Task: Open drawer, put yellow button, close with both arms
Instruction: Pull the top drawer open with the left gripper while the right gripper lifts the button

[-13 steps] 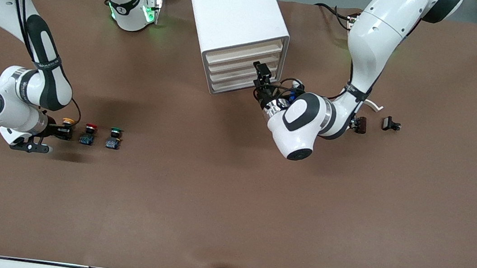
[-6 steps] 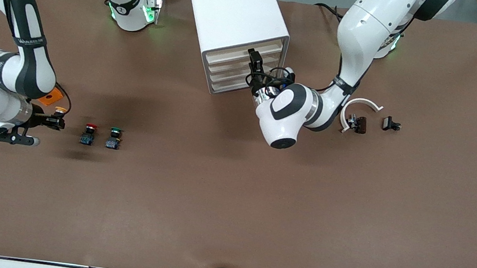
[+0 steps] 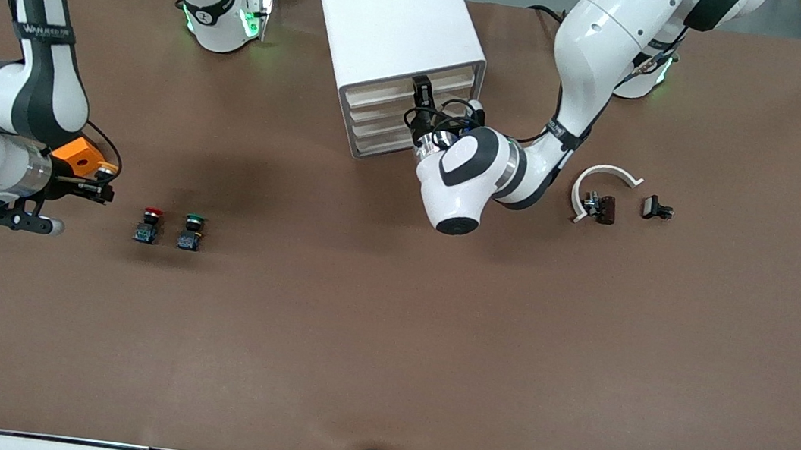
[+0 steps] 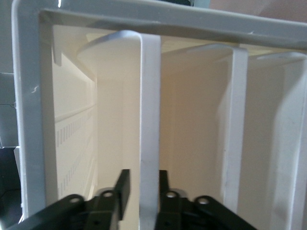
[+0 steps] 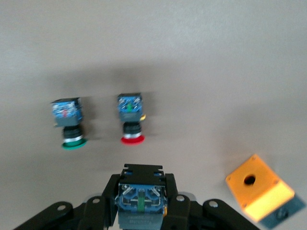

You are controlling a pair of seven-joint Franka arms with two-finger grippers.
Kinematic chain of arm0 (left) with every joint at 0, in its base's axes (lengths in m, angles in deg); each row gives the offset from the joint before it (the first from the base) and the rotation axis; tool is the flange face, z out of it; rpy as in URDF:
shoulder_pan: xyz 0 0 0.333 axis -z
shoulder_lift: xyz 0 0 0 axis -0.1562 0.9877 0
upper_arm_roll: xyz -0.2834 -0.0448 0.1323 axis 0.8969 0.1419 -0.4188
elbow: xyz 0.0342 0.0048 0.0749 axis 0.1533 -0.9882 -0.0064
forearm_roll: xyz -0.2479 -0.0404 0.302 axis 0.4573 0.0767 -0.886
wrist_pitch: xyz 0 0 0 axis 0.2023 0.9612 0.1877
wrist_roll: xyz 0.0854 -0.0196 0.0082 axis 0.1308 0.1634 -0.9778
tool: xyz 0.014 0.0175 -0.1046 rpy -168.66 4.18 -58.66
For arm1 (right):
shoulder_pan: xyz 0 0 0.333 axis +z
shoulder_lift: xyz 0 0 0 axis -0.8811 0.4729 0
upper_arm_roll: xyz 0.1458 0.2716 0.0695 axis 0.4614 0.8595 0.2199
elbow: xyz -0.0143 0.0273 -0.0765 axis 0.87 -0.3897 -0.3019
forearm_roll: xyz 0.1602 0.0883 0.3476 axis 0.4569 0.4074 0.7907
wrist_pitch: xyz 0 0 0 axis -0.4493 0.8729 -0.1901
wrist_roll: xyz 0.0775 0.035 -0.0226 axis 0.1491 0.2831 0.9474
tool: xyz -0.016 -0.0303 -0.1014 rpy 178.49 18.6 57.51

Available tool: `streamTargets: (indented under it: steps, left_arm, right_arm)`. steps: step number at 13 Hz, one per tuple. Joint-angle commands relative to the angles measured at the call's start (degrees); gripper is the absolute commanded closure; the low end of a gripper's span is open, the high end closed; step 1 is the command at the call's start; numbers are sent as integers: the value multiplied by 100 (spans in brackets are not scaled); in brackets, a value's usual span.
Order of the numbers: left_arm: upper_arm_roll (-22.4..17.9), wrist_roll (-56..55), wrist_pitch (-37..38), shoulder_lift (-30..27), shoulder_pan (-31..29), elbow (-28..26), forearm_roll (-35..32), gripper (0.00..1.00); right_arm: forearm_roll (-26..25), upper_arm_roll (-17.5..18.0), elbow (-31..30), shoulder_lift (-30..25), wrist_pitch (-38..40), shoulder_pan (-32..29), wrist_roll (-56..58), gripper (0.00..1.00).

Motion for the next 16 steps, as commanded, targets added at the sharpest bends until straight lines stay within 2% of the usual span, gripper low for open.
streamTargets:
  steps: [1,5,9,13,14,15,16]
  left_arm:
    - [-37,-122,102,71,-35,107,11,98]
    - [-81,-78,102,141,-342,133,-15,100]
    - [-256,-69,93,334,-826,378,-85,100]
    - [-266,-61,93,440,-1142,564,-182,99]
    - [-292,-43,93,449,-1204,651,-182,96]
    - [-292,35,85,449,-1239,678,-182,88]
    - [-301,88,84,449,-1240,713,-182,75]
  right_arm:
    - [37,-13,-82,-461,319,284,-703,83]
    - [37,-13,-21,-944,749,794,-1608,83]
    - [29,-13,497,-1050,1680,1637,-3215,83]
    - [29,-13,981,-1042,2122,2919,-5427,83]
    - [37,-4,1077,-1024,2113,3262,-5990,83]
    - [46,-13,1235,-998,2096,3622,-6605,83]
    - [55,-13,1385,-946,2052,3895,-7142,83]
